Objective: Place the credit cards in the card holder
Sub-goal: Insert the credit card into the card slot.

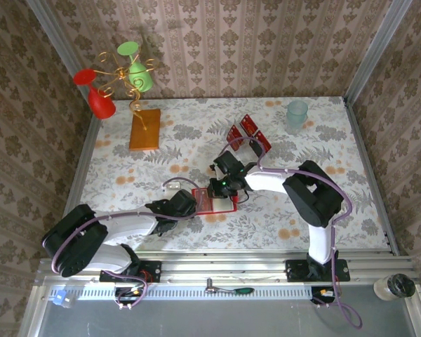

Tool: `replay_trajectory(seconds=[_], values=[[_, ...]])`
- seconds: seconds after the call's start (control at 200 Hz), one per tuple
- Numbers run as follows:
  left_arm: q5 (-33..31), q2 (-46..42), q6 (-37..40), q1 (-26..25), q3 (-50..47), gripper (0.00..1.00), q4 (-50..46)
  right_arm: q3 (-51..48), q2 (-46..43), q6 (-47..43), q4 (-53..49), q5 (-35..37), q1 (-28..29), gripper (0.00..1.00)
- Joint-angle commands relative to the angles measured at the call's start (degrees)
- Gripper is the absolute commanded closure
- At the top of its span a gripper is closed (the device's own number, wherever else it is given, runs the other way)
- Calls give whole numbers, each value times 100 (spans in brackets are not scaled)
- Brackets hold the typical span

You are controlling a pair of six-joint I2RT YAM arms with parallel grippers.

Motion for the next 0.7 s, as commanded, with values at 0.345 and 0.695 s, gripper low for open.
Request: replay_trajectory(seconds=[0.345,0.695], values=[[78,127,57,22,-66,0,33,127,-30,119,-49,-153,84,94],[-182,-88,-166,25,-67,0,-436,-275,-570,118,-109,40,72,92]])
